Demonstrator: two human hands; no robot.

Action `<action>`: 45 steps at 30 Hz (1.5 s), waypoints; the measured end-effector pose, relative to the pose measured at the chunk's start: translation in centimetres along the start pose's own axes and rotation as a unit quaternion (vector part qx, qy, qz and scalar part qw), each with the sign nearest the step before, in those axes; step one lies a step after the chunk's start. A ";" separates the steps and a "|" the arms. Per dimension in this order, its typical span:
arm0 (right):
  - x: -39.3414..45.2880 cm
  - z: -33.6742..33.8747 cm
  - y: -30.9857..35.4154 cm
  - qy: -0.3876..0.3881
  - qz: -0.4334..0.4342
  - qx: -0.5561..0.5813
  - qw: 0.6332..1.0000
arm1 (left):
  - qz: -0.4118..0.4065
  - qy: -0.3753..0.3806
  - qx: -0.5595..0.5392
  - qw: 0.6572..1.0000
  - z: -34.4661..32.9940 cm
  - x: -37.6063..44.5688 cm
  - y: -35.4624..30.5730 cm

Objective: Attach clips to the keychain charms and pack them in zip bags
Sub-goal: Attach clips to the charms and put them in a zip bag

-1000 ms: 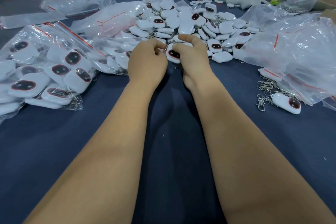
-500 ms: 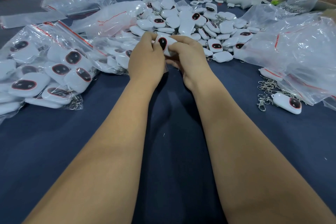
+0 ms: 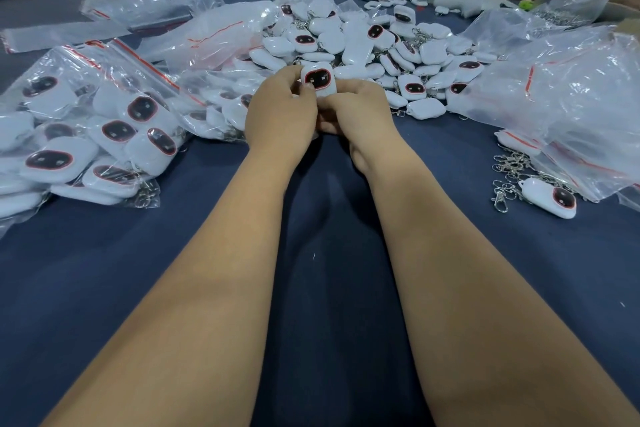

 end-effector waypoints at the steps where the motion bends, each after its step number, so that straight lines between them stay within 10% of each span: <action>1: 0.0 0.0 0.0 0.001 0.000 -0.004 1.000 | -0.002 -0.001 0.000 1.000 0.0 0.0 0.0; 45: -0.2 -0.5 0.3 0.007 -0.020 -0.030 0.999 | 0.006 0.023 -0.029 0.999 -0.2 0.0 0.0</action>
Point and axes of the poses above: each hand's wrist, its own x-axis towards the middle knuckle, its own z-axis out of the back of the hand, y = z × x, the point moved 7 cm from there along x, towards the middle knuckle, and after that the axes turned 3 degrees about -z, right-handed, at the moved point
